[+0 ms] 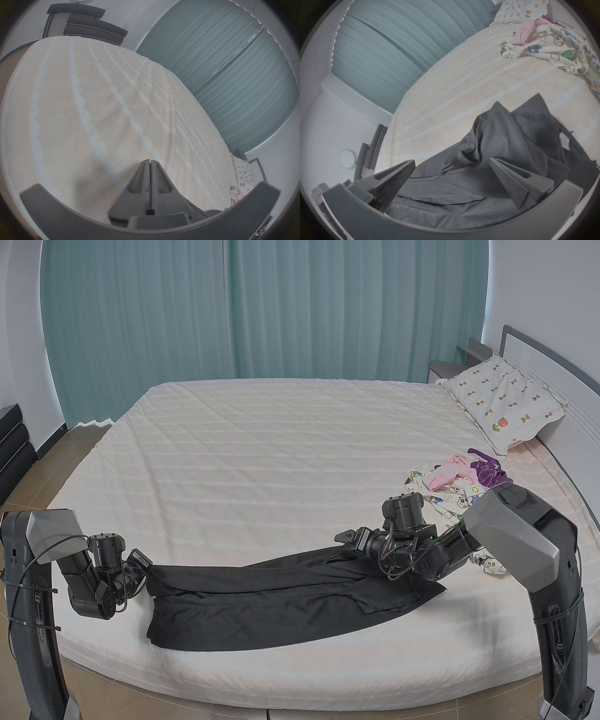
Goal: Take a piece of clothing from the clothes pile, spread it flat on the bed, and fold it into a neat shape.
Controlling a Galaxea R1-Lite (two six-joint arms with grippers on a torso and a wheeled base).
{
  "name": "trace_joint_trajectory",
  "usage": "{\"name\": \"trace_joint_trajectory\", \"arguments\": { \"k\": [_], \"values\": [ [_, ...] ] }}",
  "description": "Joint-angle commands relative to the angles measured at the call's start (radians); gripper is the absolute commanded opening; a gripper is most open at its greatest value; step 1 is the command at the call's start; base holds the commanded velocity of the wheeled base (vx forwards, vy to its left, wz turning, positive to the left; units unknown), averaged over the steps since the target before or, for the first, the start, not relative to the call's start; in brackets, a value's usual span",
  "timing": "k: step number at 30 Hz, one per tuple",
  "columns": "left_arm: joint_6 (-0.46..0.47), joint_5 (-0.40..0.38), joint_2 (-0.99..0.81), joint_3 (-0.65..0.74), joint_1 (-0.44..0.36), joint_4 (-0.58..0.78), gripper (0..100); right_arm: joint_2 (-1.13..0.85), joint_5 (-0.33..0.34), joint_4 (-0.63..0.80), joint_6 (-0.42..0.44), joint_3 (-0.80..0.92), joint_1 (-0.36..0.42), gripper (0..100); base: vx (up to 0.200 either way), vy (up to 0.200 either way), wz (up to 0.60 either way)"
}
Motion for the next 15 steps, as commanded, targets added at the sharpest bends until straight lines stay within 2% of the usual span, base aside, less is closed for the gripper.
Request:
{"name": "trace_joint_trajectory", "arguments": {
  "k": [1,8,15],
  "values": [
    [-0.001,0.000,0.000,0.002,0.000,0.000,0,0.104,-0.023,0.039,-0.013,-0.087,0.020,100,0.000,0.000,0.00],
    [-0.001,0.002,0.001,0.002,0.000,0.000,0,0.157,-0.022,0.027,-0.022,-0.174,0.020,100,0.000,0.000,0.00],
    [-0.001,0.020,0.001,0.002,-0.001,-0.002,0,0.234,-0.023,-0.052,-0.017,-0.311,0.021,100,0.000,0.000,0.00]
  ]
}}
